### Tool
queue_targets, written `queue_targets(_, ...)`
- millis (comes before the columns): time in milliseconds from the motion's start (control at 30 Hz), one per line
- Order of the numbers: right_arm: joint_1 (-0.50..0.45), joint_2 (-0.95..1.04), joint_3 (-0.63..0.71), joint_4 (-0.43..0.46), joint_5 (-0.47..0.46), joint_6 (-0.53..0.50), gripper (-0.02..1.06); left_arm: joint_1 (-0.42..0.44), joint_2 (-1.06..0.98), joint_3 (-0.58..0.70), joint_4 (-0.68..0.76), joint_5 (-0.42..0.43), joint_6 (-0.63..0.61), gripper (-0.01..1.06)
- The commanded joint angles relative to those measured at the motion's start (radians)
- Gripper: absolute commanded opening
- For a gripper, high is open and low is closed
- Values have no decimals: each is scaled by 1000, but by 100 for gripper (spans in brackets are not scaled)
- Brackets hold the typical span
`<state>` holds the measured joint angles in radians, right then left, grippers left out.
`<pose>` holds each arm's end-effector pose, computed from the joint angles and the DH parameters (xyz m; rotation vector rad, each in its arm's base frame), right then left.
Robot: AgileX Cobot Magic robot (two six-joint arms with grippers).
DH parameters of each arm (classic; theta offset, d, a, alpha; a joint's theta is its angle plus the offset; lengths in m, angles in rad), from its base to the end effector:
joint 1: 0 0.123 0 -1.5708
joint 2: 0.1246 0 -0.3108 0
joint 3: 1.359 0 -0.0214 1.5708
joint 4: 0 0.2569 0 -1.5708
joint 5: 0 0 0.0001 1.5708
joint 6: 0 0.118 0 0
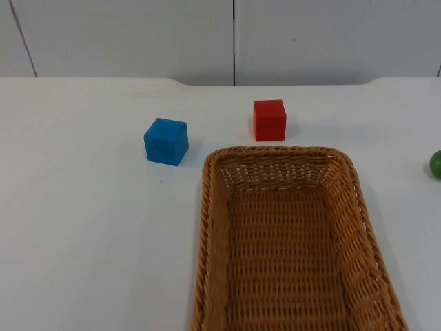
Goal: Place all geometric objects except the red cube into the basket.
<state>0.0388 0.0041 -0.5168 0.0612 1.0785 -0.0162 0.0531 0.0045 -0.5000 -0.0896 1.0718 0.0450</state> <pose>-0.0039 0.0062 0.2713 -0.0603 2.0481 0.0873 -0.0011 -0.0093 0.2671 -0.0038 2.0569 -0.0468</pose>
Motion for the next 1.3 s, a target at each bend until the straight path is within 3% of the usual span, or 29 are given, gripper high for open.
queue_targets(0,-7,-4,1,0,-2,1,78,-6,6,3,-13,-1,-5,100)
queue_targets(333,-7,-4,1,0,-2,-3,78,-6,212,-76,-22,-58,-5,98)
queue_targets(533,-7,-4,1,0,0,-3,78,-6,458,-166,-46,-150,22,98)
queue_targets(700,-7,-4,1,0,0,-3,78,-6,712,-279,-155,-230,174,98)
queue_targets(1000,-7,-4,1,0,0,-3,78,-6,1076,-499,-356,-252,402,98)
queue_targets(1133,-7,-4,1,0,0,-3,78,-24,1217,-583,-366,-261,433,96)
queue_targets(1267,-7,-4,1,0,0,-3,78,-105,1408,-679,-315,-294,433,91)
